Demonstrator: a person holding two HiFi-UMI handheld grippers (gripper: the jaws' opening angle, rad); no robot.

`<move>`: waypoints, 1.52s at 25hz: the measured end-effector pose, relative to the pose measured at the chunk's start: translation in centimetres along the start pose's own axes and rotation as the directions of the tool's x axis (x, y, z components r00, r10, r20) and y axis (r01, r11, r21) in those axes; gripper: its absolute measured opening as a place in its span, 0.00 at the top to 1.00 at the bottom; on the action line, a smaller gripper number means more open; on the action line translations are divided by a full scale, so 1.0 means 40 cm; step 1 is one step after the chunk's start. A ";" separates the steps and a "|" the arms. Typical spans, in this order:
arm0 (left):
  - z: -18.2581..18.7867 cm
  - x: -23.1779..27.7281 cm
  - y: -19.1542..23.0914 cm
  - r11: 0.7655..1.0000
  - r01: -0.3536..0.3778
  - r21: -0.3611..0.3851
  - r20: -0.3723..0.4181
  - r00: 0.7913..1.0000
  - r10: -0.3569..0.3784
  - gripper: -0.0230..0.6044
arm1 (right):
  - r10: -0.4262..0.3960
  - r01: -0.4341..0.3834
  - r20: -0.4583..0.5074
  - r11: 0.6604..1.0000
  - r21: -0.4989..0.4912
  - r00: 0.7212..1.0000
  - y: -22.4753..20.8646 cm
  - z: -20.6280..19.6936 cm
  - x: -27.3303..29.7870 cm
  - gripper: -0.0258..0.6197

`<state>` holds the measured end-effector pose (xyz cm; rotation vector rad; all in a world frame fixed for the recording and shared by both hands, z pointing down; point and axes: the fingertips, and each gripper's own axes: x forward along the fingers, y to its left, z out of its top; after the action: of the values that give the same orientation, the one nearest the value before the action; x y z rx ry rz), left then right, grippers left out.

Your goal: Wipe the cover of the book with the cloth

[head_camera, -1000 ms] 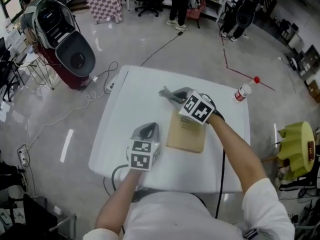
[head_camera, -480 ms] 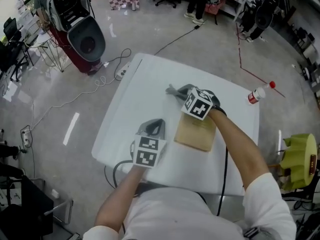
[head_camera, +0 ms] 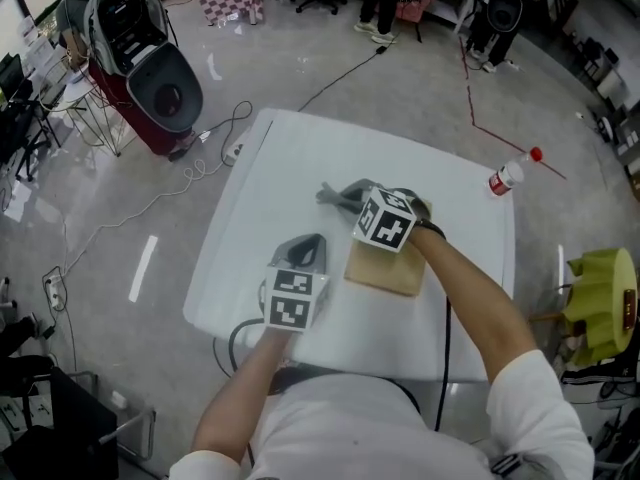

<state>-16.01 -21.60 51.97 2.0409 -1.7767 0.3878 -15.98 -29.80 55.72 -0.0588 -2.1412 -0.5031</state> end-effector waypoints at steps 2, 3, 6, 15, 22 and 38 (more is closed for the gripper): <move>0.002 0.000 0.000 1.000 -0.002 -0.009 0.005 1.000 0.002 0.95 | 0.007 -0.007 0.002 1.000 -0.004 1.000 0.019 0.003 -0.005 0.92; 0.005 -0.001 0.002 1.000 -0.005 -0.014 0.009 1.000 0.005 0.95 | 0.011 -0.011 0.003 1.000 -0.009 1.000 0.030 0.006 -0.009 0.92; 0.009 -0.009 0.010 1.000 -0.013 -0.019 0.017 1.000 0.014 0.95 | 0.024 -0.023 0.017 0.999 -0.025 1.000 0.067 0.026 -0.020 0.92; -0.002 -0.031 0.045 0.999 -0.027 -0.032 0.019 0.999 0.027 0.95 | 0.054 -0.053 0.029 0.998 -0.037 0.998 0.165 0.057 -0.044 0.92; -0.021 -0.067 0.076 0.998 -0.040 -0.042 0.018 0.999 0.041 0.95 | 0.072 -0.071 0.047 0.997 -0.030 0.996 0.236 0.085 -0.067 0.92; -0.035 -0.132 0.097 0.999 -0.030 -0.032 0.016 0.999 0.031 0.95 | 0.026 -0.032 0.114 0.998 0.054 0.993 0.342 0.130 -0.121 0.92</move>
<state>-20.57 -16.73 51.21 2.0034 -1.8141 0.3501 -14.10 -14.64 53.79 -0.0889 -2.2610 -0.4322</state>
